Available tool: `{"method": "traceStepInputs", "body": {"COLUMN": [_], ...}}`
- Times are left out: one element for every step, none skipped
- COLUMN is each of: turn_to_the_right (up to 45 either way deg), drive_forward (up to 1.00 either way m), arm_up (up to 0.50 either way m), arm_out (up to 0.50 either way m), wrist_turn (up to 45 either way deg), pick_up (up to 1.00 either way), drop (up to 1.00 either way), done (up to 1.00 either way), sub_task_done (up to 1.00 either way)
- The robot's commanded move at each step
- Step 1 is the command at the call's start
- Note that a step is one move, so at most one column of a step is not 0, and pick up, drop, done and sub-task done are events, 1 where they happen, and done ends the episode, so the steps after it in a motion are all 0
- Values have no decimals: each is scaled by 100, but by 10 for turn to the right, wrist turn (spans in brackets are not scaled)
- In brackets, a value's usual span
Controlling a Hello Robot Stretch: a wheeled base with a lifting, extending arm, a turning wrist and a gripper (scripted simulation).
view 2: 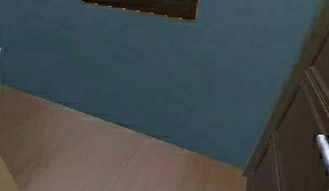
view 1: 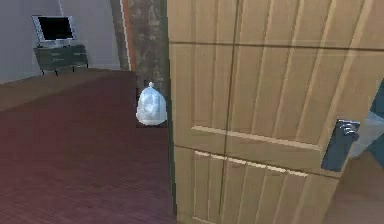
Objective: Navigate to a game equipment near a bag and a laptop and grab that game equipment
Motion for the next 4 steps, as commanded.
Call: {"method": "traceStepInputs", "body": {"turn_to_the_right": [180,0,-360,0], "drive_forward": [0,10,0,45], "arm_up": [0,0,0,0], "arm_out": [0,0,0,0], "wrist_turn": [0,0,0,0], "pick_up": [0,0,0,0], "drop": [0,0,0,0], "done": [0,0,0,0], "sub_task_done": [0,0,0,0]}}
